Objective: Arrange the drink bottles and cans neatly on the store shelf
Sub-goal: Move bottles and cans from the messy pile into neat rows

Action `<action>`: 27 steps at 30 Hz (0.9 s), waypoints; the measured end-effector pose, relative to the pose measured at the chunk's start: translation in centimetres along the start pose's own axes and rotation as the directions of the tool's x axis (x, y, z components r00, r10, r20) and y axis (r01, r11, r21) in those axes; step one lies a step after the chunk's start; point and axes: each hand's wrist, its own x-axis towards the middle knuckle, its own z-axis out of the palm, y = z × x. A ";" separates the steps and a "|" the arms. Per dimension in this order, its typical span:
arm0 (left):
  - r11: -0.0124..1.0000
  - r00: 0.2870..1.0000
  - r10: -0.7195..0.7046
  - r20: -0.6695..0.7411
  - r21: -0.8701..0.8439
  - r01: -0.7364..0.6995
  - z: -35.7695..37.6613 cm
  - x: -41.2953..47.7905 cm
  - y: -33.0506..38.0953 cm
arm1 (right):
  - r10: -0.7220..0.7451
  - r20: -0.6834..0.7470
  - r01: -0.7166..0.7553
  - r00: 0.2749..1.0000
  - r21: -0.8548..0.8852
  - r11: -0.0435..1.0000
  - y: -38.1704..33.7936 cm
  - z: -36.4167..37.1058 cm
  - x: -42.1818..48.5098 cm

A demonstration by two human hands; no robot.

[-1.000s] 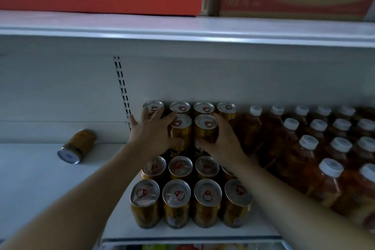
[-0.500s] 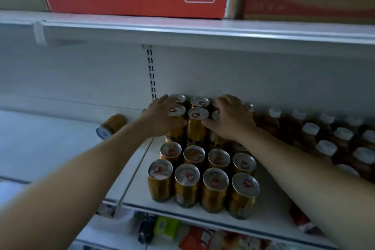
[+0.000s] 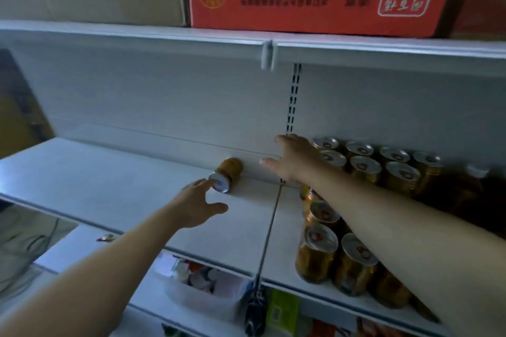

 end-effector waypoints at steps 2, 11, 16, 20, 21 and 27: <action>1.000 0.999 -0.009 0.031 0.016 0.009 -0.3 0.5 -3.2 | 0.057 0.038 -0.058 0.998 0.033 0.998 -2.7 2.4 1.0; 0.998 0.995 -0.044 0.093 0.043 0.041 1.4 3.5 -10.7 | 0.293 0.202 -0.336 0.935 0.237 0.911 -7.5 10.1 3.9; 0.999 0.999 -0.032 0.023 -0.024 0.033 2.0 6.3 -9.6 | 0.388 0.281 -0.474 0.878 0.400 0.784 -7.5 12.2 7.9; 0.994 0.995 -0.097 0.029 0.053 0.095 2.5 7.4 -8.9 | 0.469 0.329 -0.569 0.819 0.565 0.597 -7.4 13.9 11.4; 0.991 0.994 -0.103 0.030 0.091 0.100 2.7 7.3 -8.9 | 0.483 0.351 -0.590 0.803 0.590 0.552 -7.5 14.3 12.1; 0.978 0.998 -0.066 0.016 0.200 0.062 4.4 6.0 -9.0 | 0.512 0.341 -0.602 0.789 0.597 0.530 -8.5 16.0 13.1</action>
